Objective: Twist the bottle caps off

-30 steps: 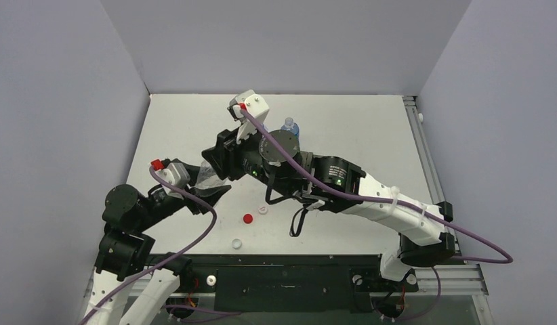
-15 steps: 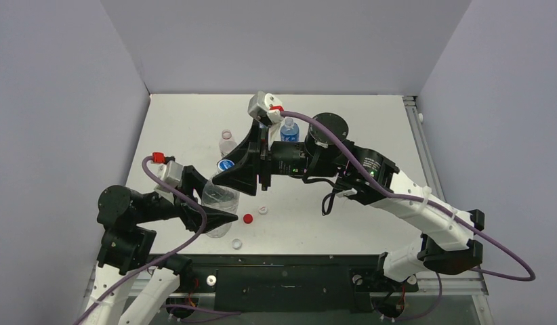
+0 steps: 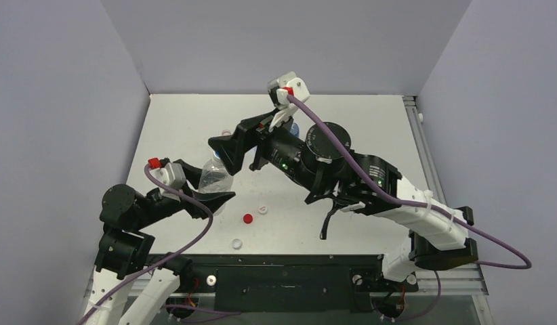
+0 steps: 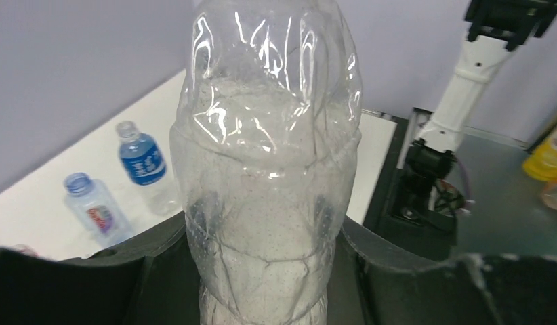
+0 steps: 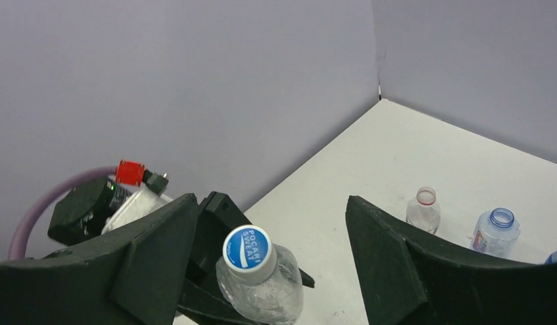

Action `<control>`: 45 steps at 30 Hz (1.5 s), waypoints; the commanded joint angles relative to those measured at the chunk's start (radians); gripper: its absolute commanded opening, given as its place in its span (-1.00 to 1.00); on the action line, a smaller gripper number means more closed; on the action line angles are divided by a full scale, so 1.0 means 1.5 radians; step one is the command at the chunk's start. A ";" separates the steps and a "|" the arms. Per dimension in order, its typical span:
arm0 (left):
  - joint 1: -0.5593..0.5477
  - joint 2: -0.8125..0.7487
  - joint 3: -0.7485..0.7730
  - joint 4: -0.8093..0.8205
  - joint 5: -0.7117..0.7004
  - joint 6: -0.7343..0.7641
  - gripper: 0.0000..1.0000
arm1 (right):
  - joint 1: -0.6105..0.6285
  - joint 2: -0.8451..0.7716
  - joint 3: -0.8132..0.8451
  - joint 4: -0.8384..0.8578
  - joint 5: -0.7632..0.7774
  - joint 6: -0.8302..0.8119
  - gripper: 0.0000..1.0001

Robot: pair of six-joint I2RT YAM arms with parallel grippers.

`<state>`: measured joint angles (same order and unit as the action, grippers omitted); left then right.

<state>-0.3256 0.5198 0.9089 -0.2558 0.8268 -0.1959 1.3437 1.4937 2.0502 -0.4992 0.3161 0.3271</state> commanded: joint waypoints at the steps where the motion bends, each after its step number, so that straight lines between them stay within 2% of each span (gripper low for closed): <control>1: 0.000 -0.018 -0.002 -0.025 -0.120 0.124 -0.57 | 0.017 0.079 0.093 -0.076 0.120 0.018 0.48; 5: 0.000 -0.019 -0.003 -0.034 -0.138 0.152 -0.58 | 0.018 0.103 0.100 -0.066 0.104 0.028 0.33; 10: 0.000 -0.016 0.001 -0.050 -0.153 0.167 -0.59 | 0.018 0.113 0.105 -0.058 0.089 0.034 -0.02; 14: 0.000 -0.015 0.002 -0.054 -0.160 0.168 -0.59 | 0.018 0.113 0.105 -0.057 0.083 0.037 -0.39; 19: 0.000 -0.013 0.009 -0.046 -0.145 0.143 -0.60 | 0.011 0.102 0.097 -0.058 0.065 0.031 -0.99; 20: 0.000 -0.013 0.011 -0.043 -0.136 0.139 -0.59 | 0.009 0.092 0.088 -0.053 0.056 0.022 -1.00; 22: 0.000 -0.013 0.017 -0.025 -0.091 0.094 -0.59 | -0.006 0.067 0.061 -0.031 -0.004 -0.003 -1.00; 26: 0.000 -0.007 0.015 0.069 0.076 -0.059 -0.56 | -0.034 0.000 -0.021 0.035 -0.283 -0.053 -1.00; 29: 0.000 0.015 0.023 0.130 0.194 -0.200 -0.53 | -0.052 -0.051 -0.087 0.078 -0.438 -0.063 -1.00; 30: 0.000 0.023 0.028 0.137 0.203 -0.217 -0.53 | -0.062 -0.058 -0.096 0.093 -0.497 -0.059 -1.00; 33: 0.000 0.029 0.035 0.154 0.223 -0.239 -0.56 | -0.077 -0.081 -0.124 0.103 -0.558 -0.053 -1.00; 35: 0.000 0.032 0.036 0.154 0.223 -0.237 -0.57 | -0.082 -0.088 -0.127 0.088 -0.551 -0.059 -0.76; 36: 0.000 0.034 0.036 0.149 0.217 -0.229 -0.57 | -0.082 -0.090 -0.126 0.083 -0.518 -0.061 -0.43; 37: 0.000 0.035 0.035 0.146 0.212 -0.223 -0.57 | -0.082 -0.094 -0.126 0.074 -0.490 -0.060 -0.21; 38: 0.000 0.035 0.034 0.133 0.197 -0.201 -0.57 | -0.080 -0.096 -0.125 0.070 -0.417 -0.057 0.25; 39: 0.000 0.034 0.032 0.125 0.187 -0.186 -0.57 | -0.077 -0.098 -0.123 0.065 -0.369 -0.048 0.40; 40: 0.000 0.032 0.031 0.100 0.158 -0.148 -0.57 | -0.074 -0.099 -0.122 0.063 -0.274 -0.042 0.53; 41: 0.000 0.031 0.034 0.080 0.140 -0.119 -0.58 | -0.066 -0.097 -0.117 0.058 -0.222 -0.027 0.55; 42: 0.000 0.029 0.035 0.039 0.102 -0.055 -0.59 | -0.062 -0.090 -0.112 0.054 -0.126 -0.019 0.57; 45: 0.000 0.019 0.025 -0.010 -0.005 0.054 -0.65 | -0.032 -0.059 -0.069 0.012 0.033 0.028 0.60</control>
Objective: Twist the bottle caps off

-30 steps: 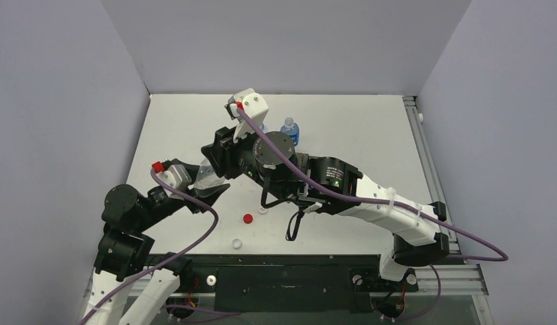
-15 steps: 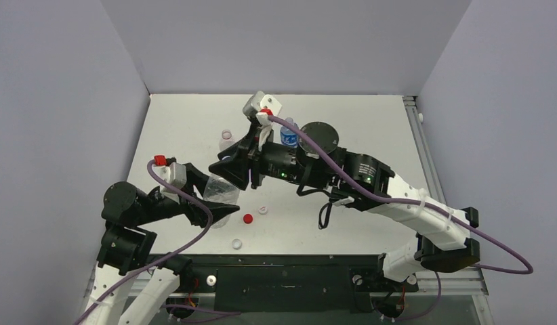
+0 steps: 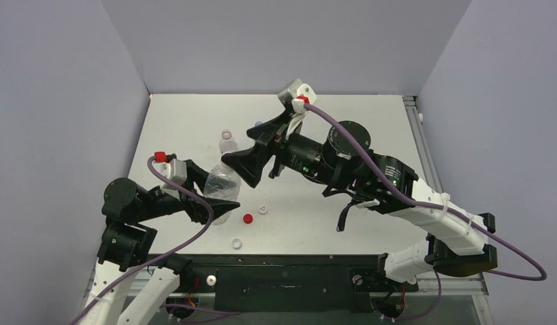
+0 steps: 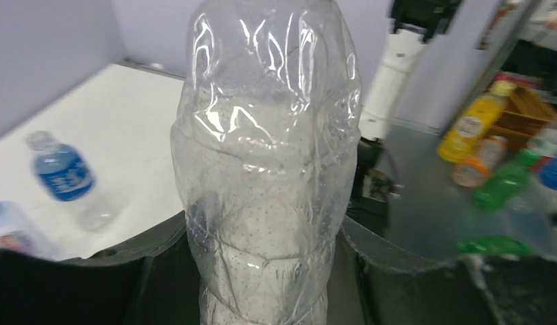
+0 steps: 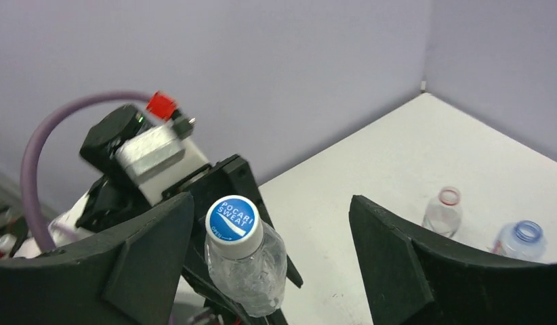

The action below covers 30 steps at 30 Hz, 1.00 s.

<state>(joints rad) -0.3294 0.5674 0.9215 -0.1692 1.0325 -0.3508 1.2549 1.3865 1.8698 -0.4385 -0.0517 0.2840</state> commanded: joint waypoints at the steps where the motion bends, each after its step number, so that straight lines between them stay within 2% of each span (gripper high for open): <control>1: 0.003 -0.021 0.013 -0.075 -0.198 0.202 -0.66 | 0.034 0.033 0.073 -0.037 0.297 0.061 0.61; 4: 0.003 -0.039 -0.010 -0.073 -0.300 0.267 -0.69 | 0.064 0.088 0.133 -0.090 0.367 0.073 0.58; 5: 0.003 -0.042 -0.012 -0.072 -0.337 0.290 -0.69 | 0.067 0.114 0.165 -0.101 0.377 0.076 0.52; 10: 0.003 -0.053 -0.019 -0.075 -0.417 0.333 -0.71 | 0.076 0.169 0.215 -0.114 0.373 0.093 0.31; 17: 0.003 -0.048 -0.017 -0.093 -0.433 0.341 -0.76 | 0.076 0.197 0.231 -0.077 0.354 0.106 0.02; 22: 0.003 -0.049 -0.019 -0.095 -0.417 0.332 -0.77 | 0.076 0.187 0.208 -0.056 0.368 0.106 -0.36; 25: 0.003 -0.053 -0.025 -0.094 -0.406 0.325 -0.77 | 0.076 0.173 0.185 -0.035 0.377 0.102 -0.36; 29: 0.003 -0.056 -0.028 -0.093 -0.392 0.310 -0.77 | 0.073 0.170 0.181 -0.029 0.375 0.094 -0.03; 30: 0.003 -0.057 -0.028 -0.091 -0.389 0.305 -0.78 | 0.072 0.172 0.184 -0.028 0.374 0.093 -0.02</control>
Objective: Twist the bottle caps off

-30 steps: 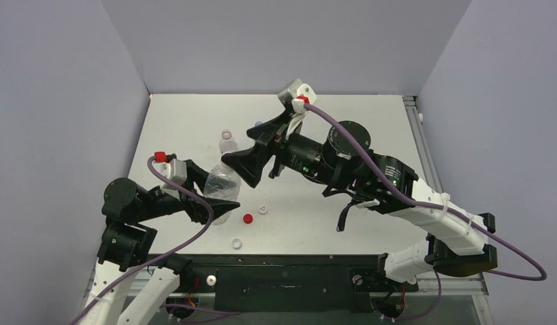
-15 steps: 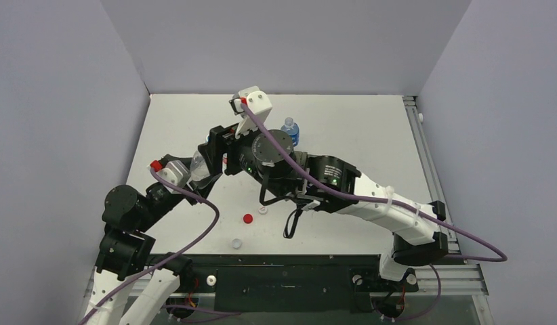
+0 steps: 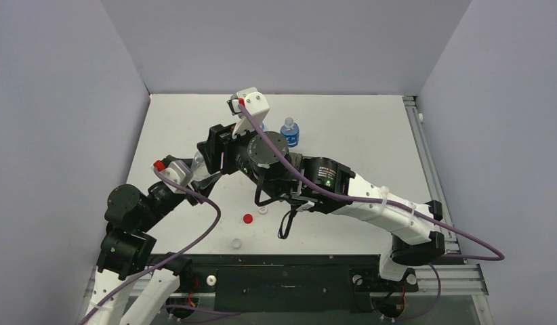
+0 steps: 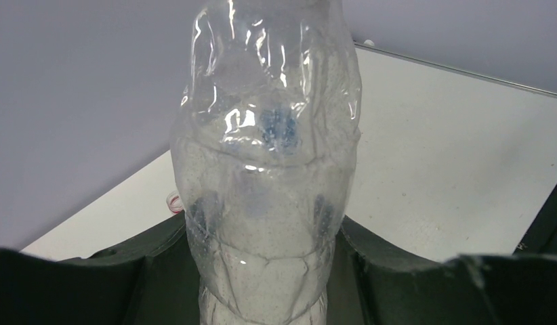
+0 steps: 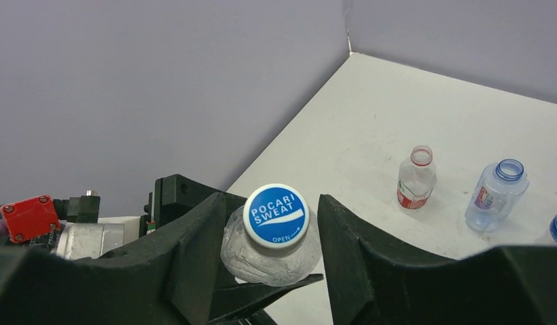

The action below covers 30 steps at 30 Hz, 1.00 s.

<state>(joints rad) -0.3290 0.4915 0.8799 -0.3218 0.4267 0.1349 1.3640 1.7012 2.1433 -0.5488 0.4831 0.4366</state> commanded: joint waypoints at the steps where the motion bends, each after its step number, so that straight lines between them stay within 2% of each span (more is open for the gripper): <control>1: 0.003 -0.006 -0.001 0.011 0.018 -0.020 -0.78 | -0.001 -0.037 0.004 0.045 0.012 -0.010 -0.02; 4: 0.003 -0.008 0.002 0.015 0.027 -0.032 -0.78 | -0.003 -0.026 0.020 0.038 0.000 -0.010 -0.10; 10: 0.003 -0.005 0.015 0.019 0.034 -0.056 -0.78 | -0.007 -0.023 0.021 0.020 -0.025 -0.006 -0.53; 12: 0.003 -0.003 0.018 0.022 0.042 -0.069 -0.78 | -0.011 -0.028 0.020 0.011 -0.040 -0.009 -0.73; 13: 0.003 -0.002 0.019 0.023 0.054 -0.080 -0.78 | -0.013 -0.035 0.017 0.009 -0.047 -0.011 -0.91; 15: 0.003 -0.002 0.022 0.023 0.087 -0.110 -0.78 | -0.020 -0.055 0.002 0.007 -0.093 -0.026 -1.00; 19: 0.003 -0.010 0.019 0.064 0.201 -0.228 -0.77 | -0.050 -0.122 -0.066 0.037 -0.280 -0.081 -1.00; 22: 0.003 -0.021 0.001 0.135 0.308 -0.336 -0.72 | -0.066 -0.178 -0.141 0.095 -0.513 -0.096 -1.00; 24: 0.004 -0.023 -0.003 0.175 0.344 -0.407 -0.68 | -0.072 -0.203 -0.184 0.125 -0.617 -0.092 -1.00; 27: 0.004 -0.032 -0.005 0.203 0.353 -0.451 -0.66 | -0.078 -0.200 -0.174 0.102 -0.660 -0.086 -0.99; 29: 0.004 -0.036 -0.009 0.204 0.345 -0.446 -0.66 | -0.078 -0.191 -0.159 0.079 -0.639 -0.082 -0.54; 30: 0.004 -0.037 -0.009 0.197 0.327 -0.437 -0.66 | -0.078 -0.188 -0.153 0.073 -0.594 -0.079 -0.17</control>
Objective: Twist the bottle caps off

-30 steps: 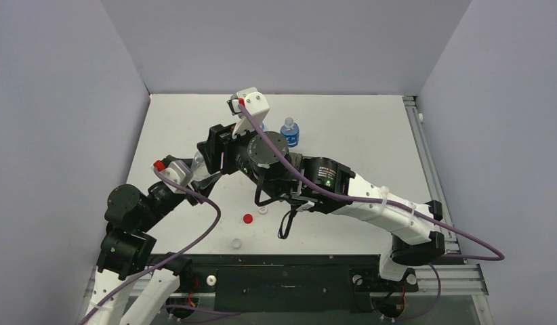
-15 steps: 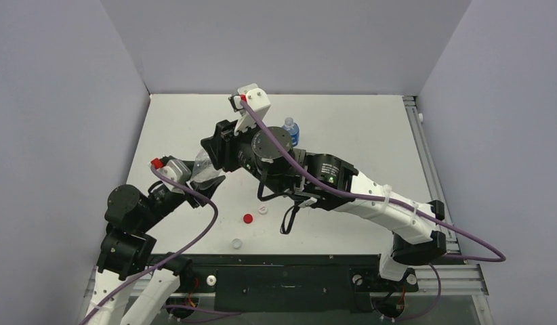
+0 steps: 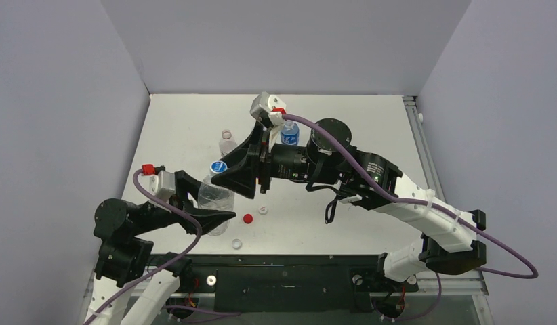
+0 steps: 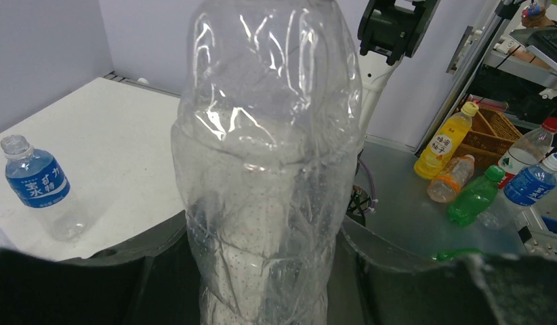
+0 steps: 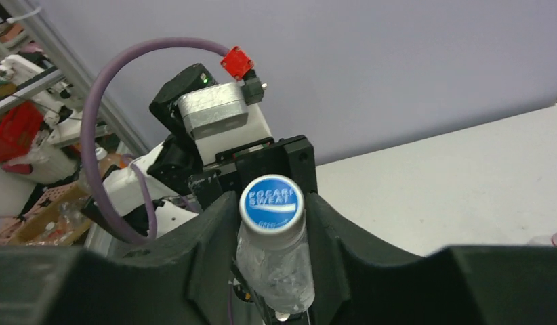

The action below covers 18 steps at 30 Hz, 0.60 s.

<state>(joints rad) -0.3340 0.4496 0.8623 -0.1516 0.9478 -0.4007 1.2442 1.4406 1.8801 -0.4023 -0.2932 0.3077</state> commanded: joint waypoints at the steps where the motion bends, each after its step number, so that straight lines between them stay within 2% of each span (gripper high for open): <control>1: 0.007 -0.009 0.003 0.077 -0.034 -0.073 -0.68 | 0.003 -0.014 0.024 -0.031 -0.008 0.014 0.01; 2: 0.007 -0.009 0.003 0.061 -0.067 -0.053 -0.67 | 0.005 -0.013 0.027 -0.035 0.040 0.018 0.35; 4: 0.007 -0.009 -0.002 0.041 -0.132 -0.019 -0.64 | 0.014 -0.013 0.033 -0.048 0.208 0.029 0.55; 5: 0.007 -0.008 -0.012 0.039 -0.157 -0.009 -0.65 | 0.021 -0.013 0.033 -0.053 0.307 0.037 0.57; 8: 0.009 0.004 -0.033 0.029 -0.304 0.022 -0.71 | 0.036 0.002 0.046 -0.061 0.419 0.046 0.60; 10: 0.011 0.015 -0.040 0.018 -0.347 0.041 -0.76 | 0.043 0.033 0.086 -0.089 0.476 0.056 0.61; 14: 0.007 0.019 -0.057 0.001 -0.356 0.093 -0.83 | 0.048 0.116 0.205 -0.208 0.546 0.082 0.64; 18: 0.004 0.013 -0.063 -0.021 -0.341 0.160 -0.84 | 0.048 0.143 0.232 -0.221 0.557 0.107 0.66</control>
<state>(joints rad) -0.3244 0.4828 0.7654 -0.1738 0.4713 -0.2810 1.3090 1.6196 2.1902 -0.6472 0.4362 0.4175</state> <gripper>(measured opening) 0.466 0.826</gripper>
